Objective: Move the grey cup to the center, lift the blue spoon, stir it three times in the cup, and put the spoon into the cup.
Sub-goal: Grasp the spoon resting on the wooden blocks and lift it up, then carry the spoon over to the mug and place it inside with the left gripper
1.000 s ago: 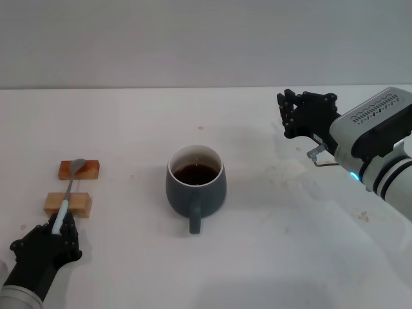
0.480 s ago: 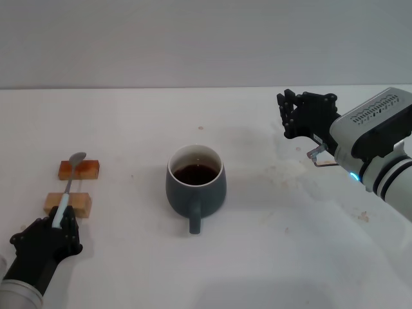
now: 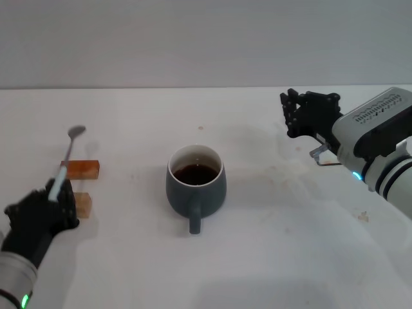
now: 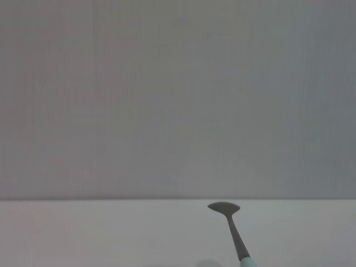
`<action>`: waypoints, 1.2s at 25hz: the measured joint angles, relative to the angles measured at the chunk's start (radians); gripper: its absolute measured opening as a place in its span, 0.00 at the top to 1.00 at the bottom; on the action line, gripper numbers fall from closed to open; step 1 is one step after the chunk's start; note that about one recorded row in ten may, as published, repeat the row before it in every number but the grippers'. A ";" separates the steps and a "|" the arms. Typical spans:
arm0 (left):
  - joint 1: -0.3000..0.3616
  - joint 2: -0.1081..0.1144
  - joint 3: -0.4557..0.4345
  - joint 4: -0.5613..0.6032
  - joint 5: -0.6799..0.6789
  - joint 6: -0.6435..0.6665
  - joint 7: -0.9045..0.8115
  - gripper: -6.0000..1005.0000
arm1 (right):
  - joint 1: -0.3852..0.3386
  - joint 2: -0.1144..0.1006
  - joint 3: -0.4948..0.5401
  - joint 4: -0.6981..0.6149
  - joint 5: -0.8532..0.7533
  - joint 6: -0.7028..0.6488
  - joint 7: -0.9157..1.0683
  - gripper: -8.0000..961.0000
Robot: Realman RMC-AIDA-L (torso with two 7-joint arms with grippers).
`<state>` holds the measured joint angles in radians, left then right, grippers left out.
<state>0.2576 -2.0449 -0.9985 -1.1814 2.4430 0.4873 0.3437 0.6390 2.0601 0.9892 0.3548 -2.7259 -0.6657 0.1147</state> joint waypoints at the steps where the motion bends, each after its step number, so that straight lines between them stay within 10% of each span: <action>1: 0.001 0.003 -0.014 -0.021 0.000 -0.026 0.008 0.82 | -0.002 0.000 0.013 0.000 0.000 0.000 -0.011 0.88; 11: 0.023 0.049 -0.177 -0.272 0.001 -0.357 0.087 0.82 | -0.020 0.005 0.073 -0.011 0.003 0.000 -0.057 0.88; 30: -0.011 -0.010 -0.641 -0.831 -0.015 -1.199 0.257 0.82 | -0.020 0.005 0.149 -0.037 0.002 0.000 -0.067 0.87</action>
<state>0.2470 -2.0550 -1.6391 -2.0128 2.4276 -0.7121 0.6006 0.6193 2.0648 1.1379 0.3181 -2.7242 -0.6658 0.0473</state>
